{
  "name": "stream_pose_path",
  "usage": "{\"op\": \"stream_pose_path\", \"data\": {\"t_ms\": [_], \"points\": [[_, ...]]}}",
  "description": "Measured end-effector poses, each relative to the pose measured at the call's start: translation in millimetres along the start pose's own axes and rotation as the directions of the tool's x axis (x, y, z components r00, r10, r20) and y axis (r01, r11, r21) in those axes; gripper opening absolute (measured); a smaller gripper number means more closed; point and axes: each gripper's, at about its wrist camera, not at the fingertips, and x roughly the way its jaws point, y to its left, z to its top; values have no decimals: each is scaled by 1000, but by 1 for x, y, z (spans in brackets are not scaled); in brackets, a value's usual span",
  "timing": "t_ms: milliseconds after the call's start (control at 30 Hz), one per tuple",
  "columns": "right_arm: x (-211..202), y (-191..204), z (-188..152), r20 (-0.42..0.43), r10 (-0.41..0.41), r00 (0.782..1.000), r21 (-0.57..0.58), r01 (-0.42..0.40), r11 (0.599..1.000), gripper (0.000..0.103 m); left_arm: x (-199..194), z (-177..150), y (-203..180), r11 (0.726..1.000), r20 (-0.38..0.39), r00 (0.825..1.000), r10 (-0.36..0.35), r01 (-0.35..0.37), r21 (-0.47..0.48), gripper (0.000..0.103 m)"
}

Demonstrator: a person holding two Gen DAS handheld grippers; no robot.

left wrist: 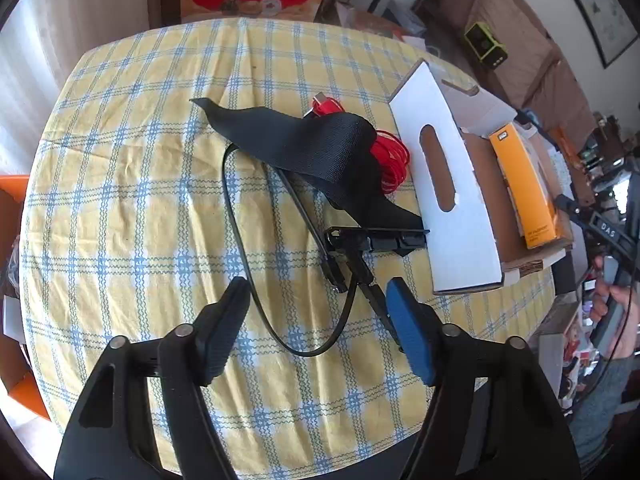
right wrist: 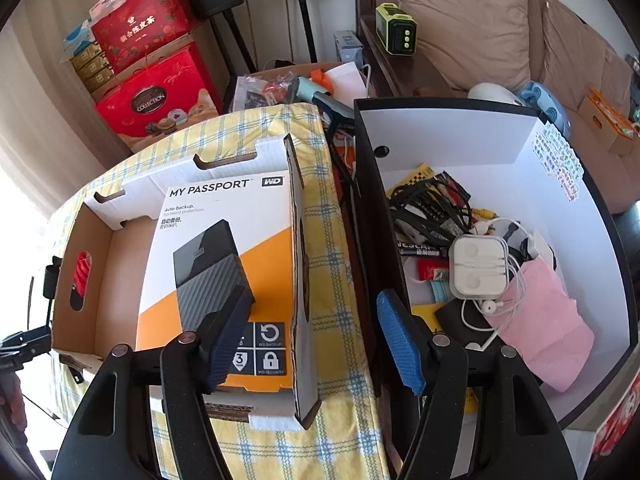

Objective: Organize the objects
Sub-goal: 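Move the left tool back to the black cable beside the strap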

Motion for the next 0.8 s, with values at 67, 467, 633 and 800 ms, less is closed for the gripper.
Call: {"op": "stream_pose_path", "data": {"t_ms": [67, 467, 633, 800], "points": [[0, -2, -1, -4, 4, 1000, 5, -4, 1000, 65, 2, 1, 5, 1000, -3, 1000, -2, 2, -18, 54], [-1, -1, -3, -20, -6, 1000, -18, 6, 1000, 64, -31, 4, 14, 997, 79, 996, -30, 35, -71, 70], [-1, -3, -1, -16, -3, 1000, -6, 3, 1000, 64, -24, 5, -5, 998, 62, 997, -41, 43, -34, 69], [-2, -5, 3, -15, -3, 1000, -3, 3, 1000, 52, -12, 7, -12, 999, 36, 999, -40, 41, -31, 68]]}}
